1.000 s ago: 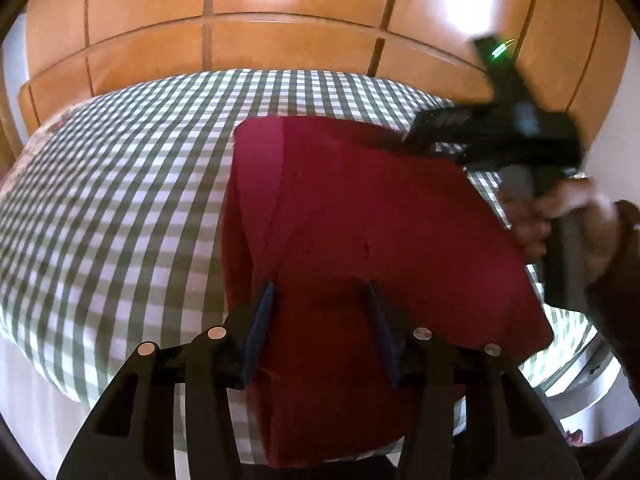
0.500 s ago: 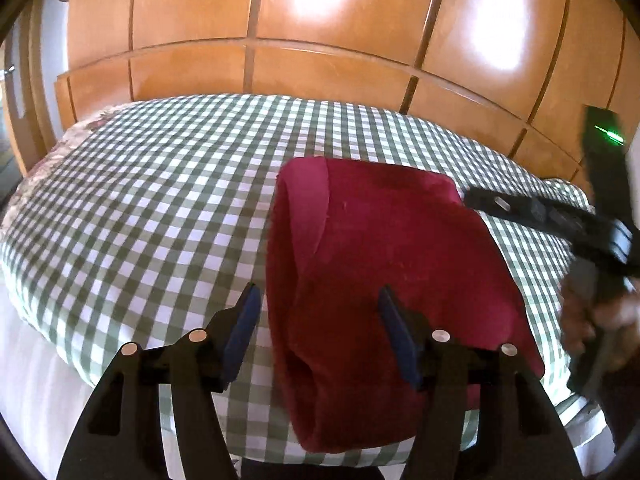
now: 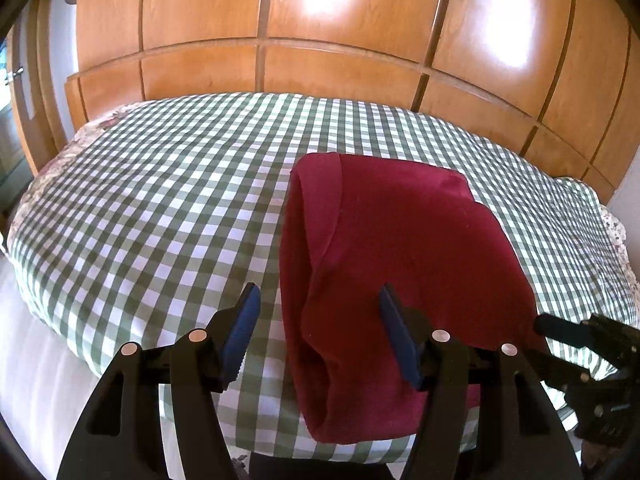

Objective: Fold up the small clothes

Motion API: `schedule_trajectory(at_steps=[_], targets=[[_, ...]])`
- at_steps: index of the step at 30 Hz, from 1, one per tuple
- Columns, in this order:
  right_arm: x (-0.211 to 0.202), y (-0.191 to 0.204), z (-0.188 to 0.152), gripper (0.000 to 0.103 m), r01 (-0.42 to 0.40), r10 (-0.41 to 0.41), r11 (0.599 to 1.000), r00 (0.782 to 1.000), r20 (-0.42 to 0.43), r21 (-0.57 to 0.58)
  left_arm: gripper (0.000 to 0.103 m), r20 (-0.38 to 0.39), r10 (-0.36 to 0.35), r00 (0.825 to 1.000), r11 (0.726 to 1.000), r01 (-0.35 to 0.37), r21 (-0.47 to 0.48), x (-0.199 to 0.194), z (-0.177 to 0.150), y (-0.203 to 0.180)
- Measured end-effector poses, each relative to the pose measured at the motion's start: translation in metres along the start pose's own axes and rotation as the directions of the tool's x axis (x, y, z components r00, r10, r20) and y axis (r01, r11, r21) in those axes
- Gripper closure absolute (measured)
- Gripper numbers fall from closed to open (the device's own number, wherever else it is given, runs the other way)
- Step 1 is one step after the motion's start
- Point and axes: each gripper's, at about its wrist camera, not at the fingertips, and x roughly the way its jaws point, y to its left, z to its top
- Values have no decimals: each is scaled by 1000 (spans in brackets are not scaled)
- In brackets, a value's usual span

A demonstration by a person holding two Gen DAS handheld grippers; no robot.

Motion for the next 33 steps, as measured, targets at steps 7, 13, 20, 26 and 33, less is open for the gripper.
schedule_trajectory(at_steps=[7, 13, 20, 26, 33], targets=[[23, 2, -17, 58, 25, -25, 1000, 999, -39, -8, 42, -36, 14, 999, 1000, -15, -16, 12, -6, 6], [23, 4, -15, 46, -13, 12, 1000, 999, -52, -22, 22, -41, 14, 999, 998, -16, -59, 23, -16, 22], [11, -59, 16, 11, -152, 155, 954, 988, 11, 257, 22, -55, -122, 991, 988, 116, -104, 27, -14, 40], [53, -106, 30, 11, -216, 227, 875, 973, 26, 432, 25, -63, -246, 967, 959, 234, -158, 34, -18, 51], [104, -106, 44, 18, -291, 337, 842, 941, -22, 454, 38, -72, -419, 905, 879, 385, -281, 48, -23, 65]])
